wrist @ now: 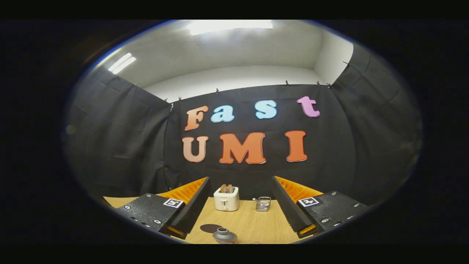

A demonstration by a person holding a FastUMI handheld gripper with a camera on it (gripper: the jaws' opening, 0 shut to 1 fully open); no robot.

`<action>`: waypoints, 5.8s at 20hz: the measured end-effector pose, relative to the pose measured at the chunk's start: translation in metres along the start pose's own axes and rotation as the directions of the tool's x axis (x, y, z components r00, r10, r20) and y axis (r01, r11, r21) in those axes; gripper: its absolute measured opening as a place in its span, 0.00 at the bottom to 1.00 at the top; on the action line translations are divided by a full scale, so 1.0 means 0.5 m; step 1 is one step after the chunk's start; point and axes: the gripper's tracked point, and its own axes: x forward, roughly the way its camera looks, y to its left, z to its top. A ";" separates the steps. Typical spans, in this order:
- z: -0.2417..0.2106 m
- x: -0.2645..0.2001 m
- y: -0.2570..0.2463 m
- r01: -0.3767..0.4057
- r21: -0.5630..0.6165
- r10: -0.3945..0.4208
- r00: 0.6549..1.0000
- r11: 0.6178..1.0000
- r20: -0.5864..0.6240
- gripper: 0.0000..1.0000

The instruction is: Take the bottle from table, then pour the juice into the cup, finally place the bottle on the coaster

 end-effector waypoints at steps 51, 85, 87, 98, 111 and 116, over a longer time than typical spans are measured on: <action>-0.629 -0.081 0.076 -0.065 0.046 0.079 0.875 0.997 -0.478 0.93; -0.555 0.015 0.138 -0.199 -0.709 -0.081 0.937 0.676 -0.340 0.77; -0.556 0.019 0.147 -0.209 -0.755 -0.081 0.941 0.622 -0.327 0.77; -0.518 0.039 0.178 -0.190 -0.929 -0.081 0.971 0.318 -0.226 0.77; -0.503 0.063 0.207 -0.175 -0.984 -0.029 0.984 0.034 -0.176 0.76; -0.491 0.063 0.217 -0.165 -0.986 -0.008 0.986 -0.038 -0.165 0.76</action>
